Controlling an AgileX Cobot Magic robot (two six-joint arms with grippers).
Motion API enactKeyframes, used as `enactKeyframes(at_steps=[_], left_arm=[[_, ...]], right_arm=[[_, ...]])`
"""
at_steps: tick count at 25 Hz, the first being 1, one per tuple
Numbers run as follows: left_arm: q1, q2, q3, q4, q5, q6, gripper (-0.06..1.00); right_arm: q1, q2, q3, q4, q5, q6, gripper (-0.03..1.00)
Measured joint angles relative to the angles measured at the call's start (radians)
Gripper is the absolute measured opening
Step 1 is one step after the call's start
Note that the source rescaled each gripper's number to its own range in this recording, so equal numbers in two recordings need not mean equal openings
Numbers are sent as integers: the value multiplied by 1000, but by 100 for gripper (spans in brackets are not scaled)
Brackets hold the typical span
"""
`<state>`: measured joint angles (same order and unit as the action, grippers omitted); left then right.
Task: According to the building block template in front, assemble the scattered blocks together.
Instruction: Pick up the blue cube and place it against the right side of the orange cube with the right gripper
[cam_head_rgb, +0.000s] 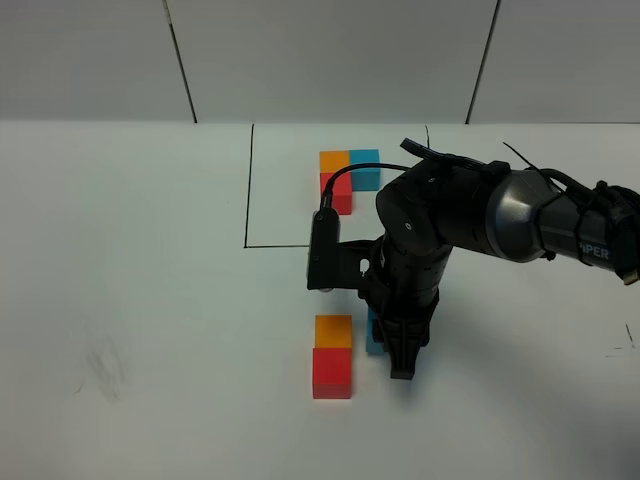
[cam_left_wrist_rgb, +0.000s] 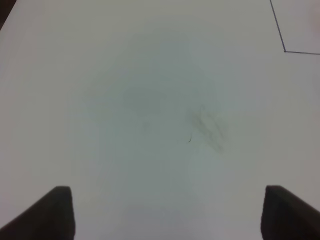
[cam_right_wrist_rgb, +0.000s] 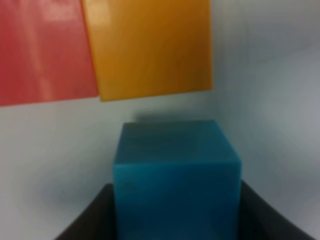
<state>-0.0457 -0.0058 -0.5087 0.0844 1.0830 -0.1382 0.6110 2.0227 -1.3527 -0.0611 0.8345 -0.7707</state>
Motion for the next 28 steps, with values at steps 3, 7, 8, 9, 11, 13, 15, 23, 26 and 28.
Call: enactKeyframes(at_steps=[3,7,8,9,11,13,15,23,26,28], left_arm=[[0,0,0,0,0,0,66],[0,0,0,0,0,0,66],[0,0,0,0,0,0,66],[0,0,0,0,0,0,66],[0,0,0,0,0,0,66],[0,0,0,0,0,0,66],[0,0,0,0,0,0,66],[0,0,0,0,0,0,66],[0,0,0,0,0,0,66],[0,0,0,0,0,0,66]], right_arm=[[5,0,-1,0,-3,1,28],[21,0,-1,1,-18,1,28],[22,0,-1,1,-22,1,28],[22,0,-1,2,-24,1,28],[22,0,-1,2,-24,1,28],[22,0,-1,2,-24,1,28],[22,1,-1,3,-25,-1,28],[22,14,-1,3,-46,-12,28],[22,26,-1,3,-48,-17,28],[22,35,-1,3,-48,-20,28]])
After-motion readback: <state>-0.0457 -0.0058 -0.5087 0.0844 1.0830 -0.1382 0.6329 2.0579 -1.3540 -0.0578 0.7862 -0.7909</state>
